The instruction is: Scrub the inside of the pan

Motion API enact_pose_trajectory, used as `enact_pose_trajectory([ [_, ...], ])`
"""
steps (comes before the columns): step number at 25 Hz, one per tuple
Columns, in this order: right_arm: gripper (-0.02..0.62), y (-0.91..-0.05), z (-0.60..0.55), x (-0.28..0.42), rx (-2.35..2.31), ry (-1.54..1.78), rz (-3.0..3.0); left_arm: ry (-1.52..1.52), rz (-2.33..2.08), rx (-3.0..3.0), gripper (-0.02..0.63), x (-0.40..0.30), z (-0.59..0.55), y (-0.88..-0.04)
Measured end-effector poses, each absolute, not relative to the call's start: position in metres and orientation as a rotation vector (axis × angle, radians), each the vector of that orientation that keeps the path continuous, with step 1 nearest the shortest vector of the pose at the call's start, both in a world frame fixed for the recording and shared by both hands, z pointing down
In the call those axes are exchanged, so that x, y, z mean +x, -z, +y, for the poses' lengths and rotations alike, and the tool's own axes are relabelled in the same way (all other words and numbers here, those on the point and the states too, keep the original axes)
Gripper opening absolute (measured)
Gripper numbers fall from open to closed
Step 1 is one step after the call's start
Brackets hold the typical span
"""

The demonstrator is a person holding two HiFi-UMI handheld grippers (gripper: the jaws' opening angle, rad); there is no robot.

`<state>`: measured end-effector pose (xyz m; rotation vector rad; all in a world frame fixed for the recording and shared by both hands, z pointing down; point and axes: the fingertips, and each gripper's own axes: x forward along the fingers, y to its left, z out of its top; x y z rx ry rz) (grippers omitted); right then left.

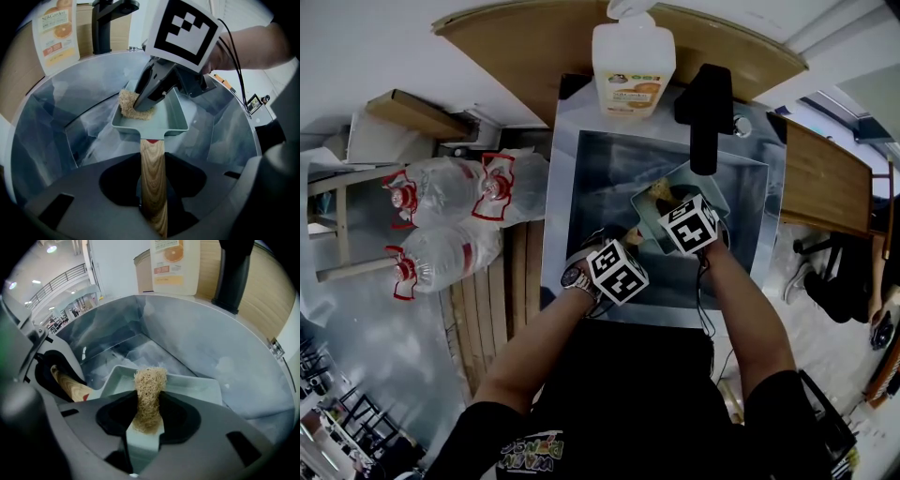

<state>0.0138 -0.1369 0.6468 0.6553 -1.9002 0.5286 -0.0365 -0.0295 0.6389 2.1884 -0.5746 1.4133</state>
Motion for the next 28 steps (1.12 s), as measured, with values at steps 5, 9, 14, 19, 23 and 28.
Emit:
enact_pose_trajectory([
  [5, 0.147, -0.649, -0.152, 0.034, 0.704, -0.52, -1.858, -1.414, -0.573, 2.187, 0.163, -0.036, -0.03, -0.638],
  [9, 0.147, -0.649, -0.163, 0.05, 0.762, -0.522, -1.826, -1.413, -0.575, 2.186, 0.163, -0.037, -0.029, -0.639],
  [14, 0.147, -0.65, -0.175, 0.067, 0.832, -0.526, -1.778, -1.414, -0.577, 2.187, 0.163, -0.037, -0.029, -0.639],
  [19, 0.147, -0.652, -0.183, 0.08, 0.872, -0.53, -1.752, -1.41, -0.575, 2.185, 0.163, -0.037, -0.029, -0.639],
  [23, 0.147, -0.653, -0.188, 0.083, 0.889, -0.553, -1.752, -1.412, -0.577, 2.184, 0.163, -0.037, -0.029, -0.638],
  [28, 0.147, -0.647, -0.189, 0.086, 0.917, -0.62, -1.76, -1.404, -0.584, 2.181, 0.163, -0.036, -0.03, -0.638],
])
